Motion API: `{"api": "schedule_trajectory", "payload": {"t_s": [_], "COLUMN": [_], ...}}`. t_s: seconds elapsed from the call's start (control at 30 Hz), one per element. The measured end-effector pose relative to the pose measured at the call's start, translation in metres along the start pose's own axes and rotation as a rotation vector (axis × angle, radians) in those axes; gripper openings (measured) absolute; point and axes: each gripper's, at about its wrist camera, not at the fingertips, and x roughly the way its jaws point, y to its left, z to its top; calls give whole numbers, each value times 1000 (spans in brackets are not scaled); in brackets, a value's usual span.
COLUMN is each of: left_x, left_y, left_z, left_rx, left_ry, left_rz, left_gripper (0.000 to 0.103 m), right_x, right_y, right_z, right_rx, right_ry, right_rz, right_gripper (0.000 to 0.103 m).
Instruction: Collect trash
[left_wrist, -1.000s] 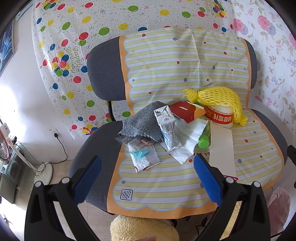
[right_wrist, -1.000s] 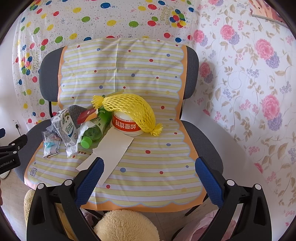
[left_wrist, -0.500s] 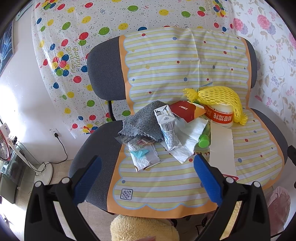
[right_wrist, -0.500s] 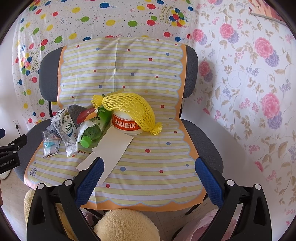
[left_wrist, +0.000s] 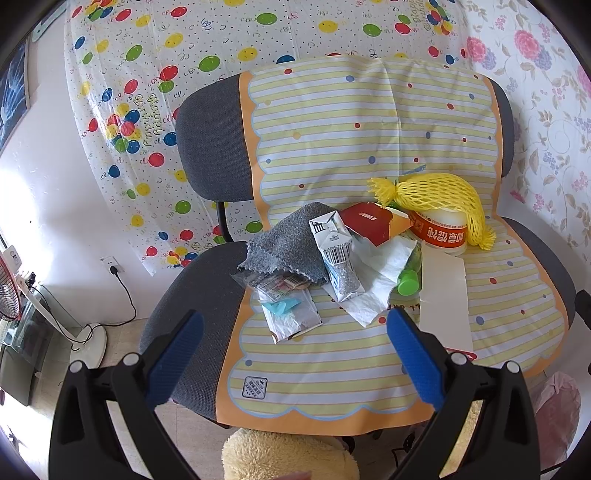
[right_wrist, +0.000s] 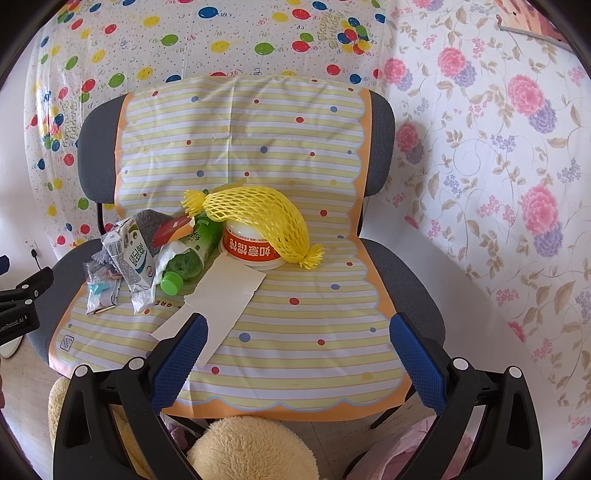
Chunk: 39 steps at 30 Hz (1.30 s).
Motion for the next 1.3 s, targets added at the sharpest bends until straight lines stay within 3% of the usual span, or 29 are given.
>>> {"api": "schedule_trajectory", "payload": {"t_s": [1.3], "left_x": [0], "left_y": [-2], "left_z": [-2], "left_rx": [1], "left_ry": [7], "left_rz": [2], "left_gripper": [97], "right_x": [2], "right_y": [1], "right_z": [-1], "right_rx": [3], "right_ry": [4], "right_rz": [1], "right_gripper": [97]}}
